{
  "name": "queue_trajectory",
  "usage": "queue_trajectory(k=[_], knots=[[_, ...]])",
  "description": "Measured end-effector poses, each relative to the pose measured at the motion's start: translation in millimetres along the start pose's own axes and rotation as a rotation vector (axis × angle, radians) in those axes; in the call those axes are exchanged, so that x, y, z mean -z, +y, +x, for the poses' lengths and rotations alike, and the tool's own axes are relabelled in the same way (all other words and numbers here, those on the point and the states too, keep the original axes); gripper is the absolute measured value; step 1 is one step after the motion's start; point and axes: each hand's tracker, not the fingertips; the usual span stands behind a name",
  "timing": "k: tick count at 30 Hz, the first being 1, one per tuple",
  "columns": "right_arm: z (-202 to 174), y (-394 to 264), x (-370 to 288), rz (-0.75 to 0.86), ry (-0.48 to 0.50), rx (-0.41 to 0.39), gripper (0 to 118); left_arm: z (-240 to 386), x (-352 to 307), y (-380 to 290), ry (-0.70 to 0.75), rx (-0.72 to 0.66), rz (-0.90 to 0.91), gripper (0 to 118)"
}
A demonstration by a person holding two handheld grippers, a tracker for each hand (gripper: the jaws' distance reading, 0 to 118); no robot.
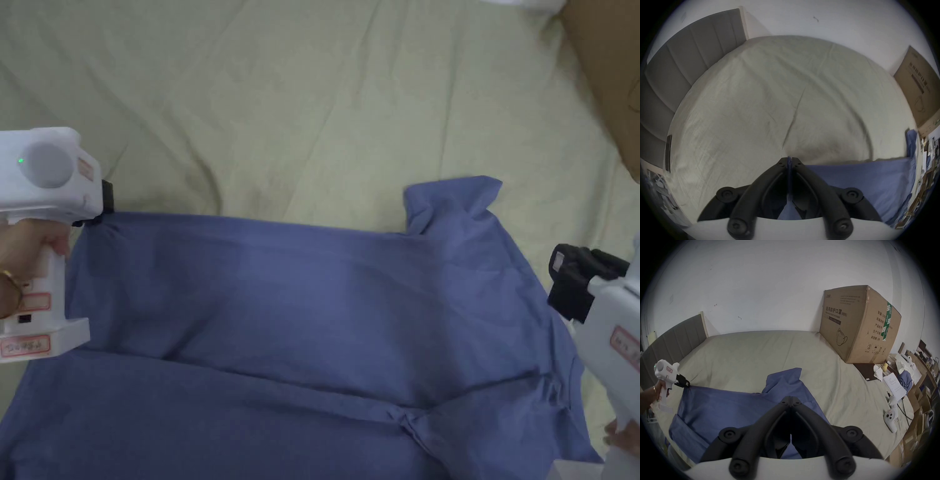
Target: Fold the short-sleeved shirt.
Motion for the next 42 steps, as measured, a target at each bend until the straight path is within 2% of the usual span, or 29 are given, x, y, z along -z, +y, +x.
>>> queue_trajectory(k=[3, 4, 5, 6, 7, 10, 11, 13, 16, 21, 24, 27, 29, 30, 32, 34, 35, 39, 42], knots=[[14, 26, 16, -0.058, 0.003, -0.063, 2, -6, -28, -11, -0.053, -0.036, 0.119, 2], [17, 35, 22, -0.073, -0.01, -0.084, 20, -6, -38, -15, -0.062, -0.03, 0.156, 2], [20, 44, 30, -0.079, -0.011, -0.091, 43, -4, -46, -17, -0.062, -0.008, 0.182, 2], [24, 53, 40, -0.113, -0.014, -0.104, 72, -2, -54, -19, -0.065, 0.014, 0.207, 2], [27, 61, 50, -0.142, 0.002, -0.094, 72, -1, -60, -20, -0.066, 0.039, 0.219, 2], [32, 73, 85, -0.213, 0.014, -0.077, 118, 2, -77, -23, -0.081, 0.051, 0.247, 2], [32, 76, 98, -0.264, 0.019, -0.085, 114, 2, -78, -22, -0.086, 0.051, 0.254, 2], [32, 71, 129, -0.368, 0.033, -0.165, 115, 2, -84, -23, -0.091, 0.056, 0.26, 2], [30, 51, 173, -0.466, -0.05, -0.212, 115, -2, -85, -24, -0.1, 0.056, 0.258, 2], [37, 17, 227, -0.602, -0.089, -0.095, 111, -7, -79, -25, -0.116, 0.037, 0.258, 2], [43, 9, 242, -0.57, -0.113, 0.022, 91, -8, -70, -24, -0.108, 0.027, 0.238, 2], [42, 7, 247, -0.565, -0.099, 0.057, 57, -7, -62, -25, -0.106, 0.03, 0.222, 2], [39, 10, 244, -0.571, -0.058, 0.069, 20, -8, -58, -25, -0.102, 0.04, 0.212, 2], [36, 14, 238, -0.549, -0.071, 0.058, 0, -9, -57, -25, -0.103, 0.04, 0.202, 2], [36, 22, 228, -0.511, -0.073, 0.038, 0, -8, -57, -25, -0.108, 0.036, 0.195, 2], [41, 30, 213, -0.506, -0.02, 0.025, 0, -10, -61, -25, -0.107, 0.036, 0.193, 2], [44, 35, 199, -0.468, -0.022, 0.015, 0, -11, -66, -25, -0.112, 0.034, 0.196, 2], [65, 53, 137, -0.356, 0.051, 0.056, 0, -19, -93, -30, -0.142, 0.013, 0.214, 2], [75, 54, 82, -0.28, 0.074, 0.031, 0, -27, -120, -41, -0.164, 0.017, 0.244, 2]])
